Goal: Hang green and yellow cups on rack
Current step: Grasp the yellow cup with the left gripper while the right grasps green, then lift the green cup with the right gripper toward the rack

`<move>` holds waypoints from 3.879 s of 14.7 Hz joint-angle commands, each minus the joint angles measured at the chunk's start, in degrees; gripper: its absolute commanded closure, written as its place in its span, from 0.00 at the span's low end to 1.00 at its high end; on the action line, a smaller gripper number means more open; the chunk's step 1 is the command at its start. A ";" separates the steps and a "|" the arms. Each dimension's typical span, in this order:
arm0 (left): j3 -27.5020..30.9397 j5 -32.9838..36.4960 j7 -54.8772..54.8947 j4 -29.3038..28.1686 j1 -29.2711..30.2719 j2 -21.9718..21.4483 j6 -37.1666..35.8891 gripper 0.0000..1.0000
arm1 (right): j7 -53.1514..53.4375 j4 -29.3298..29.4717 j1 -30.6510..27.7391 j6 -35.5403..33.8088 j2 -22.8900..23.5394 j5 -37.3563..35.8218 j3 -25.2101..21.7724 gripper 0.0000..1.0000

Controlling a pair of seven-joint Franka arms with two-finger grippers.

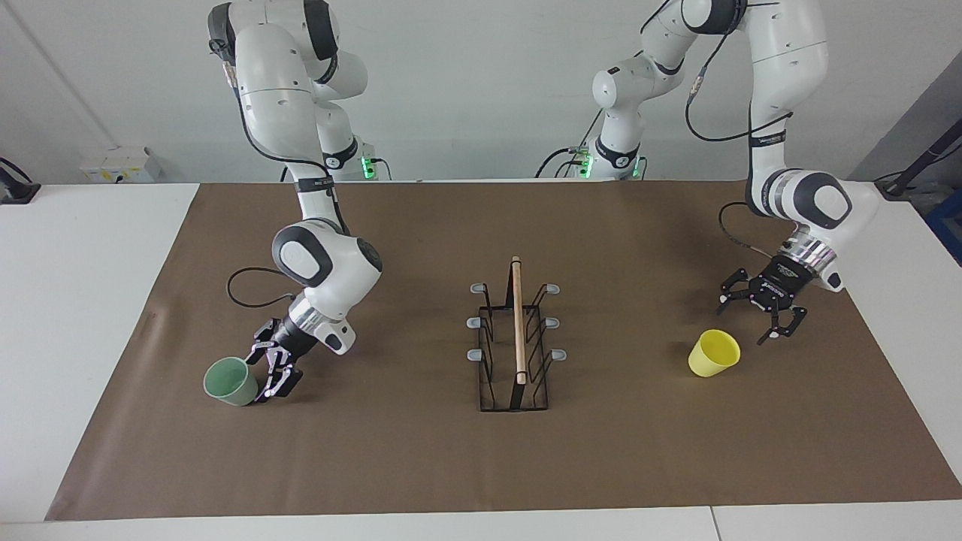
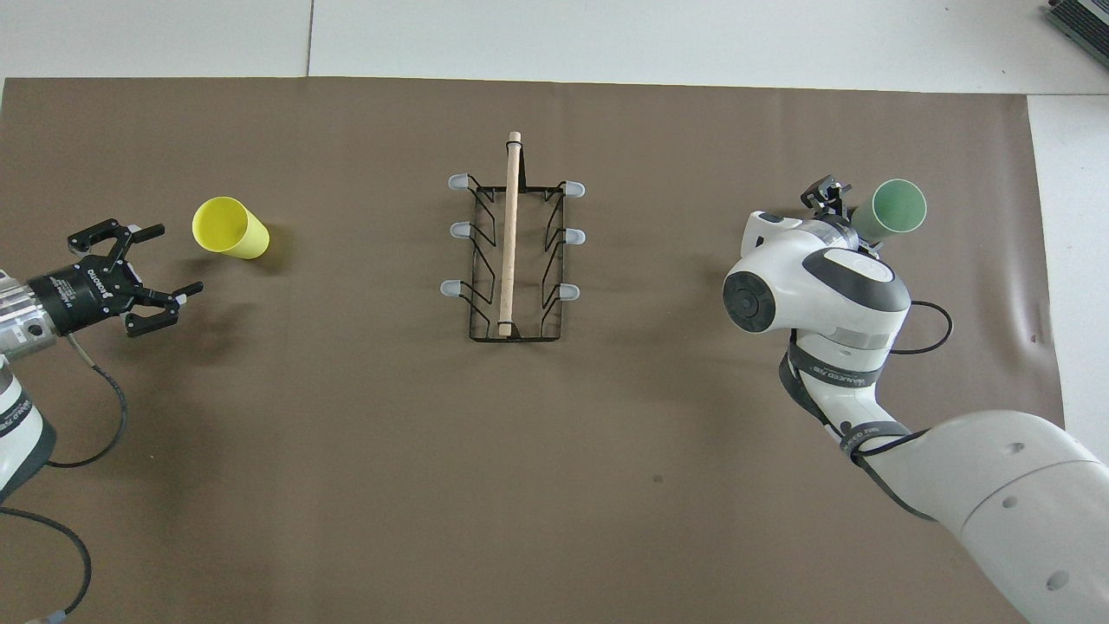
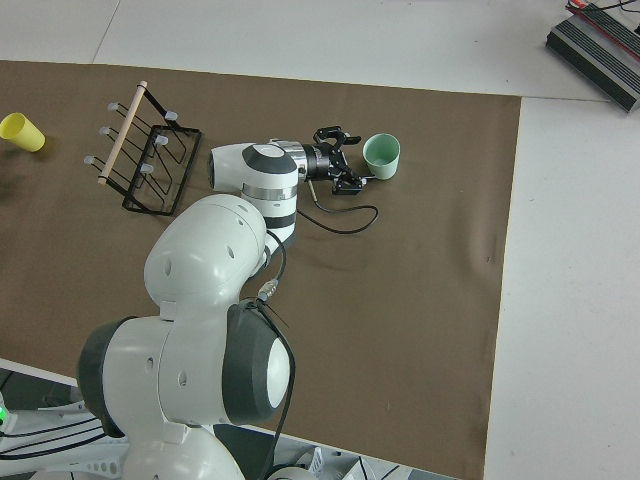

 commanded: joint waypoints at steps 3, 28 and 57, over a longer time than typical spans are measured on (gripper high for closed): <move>0.33 -7.40 7.44 1.64 2.47 4.65 -6.54 0.00 | 2.90 -2.57 -2.31 2.12 -1.33 -5.32 0.48 0.00; 0.42 -26.05 9.46 1.12 -6.93 6.85 4.96 0.00 | 9.50 -3.01 -8.12 8.27 -0.62 -16.57 0.48 1.00; 1.12 -3.06 14.82 8.05 -10.62 3.95 11.64 1.00 | 1.86 1.82 -1.97 -3.78 -22.95 89.55 9.53 1.00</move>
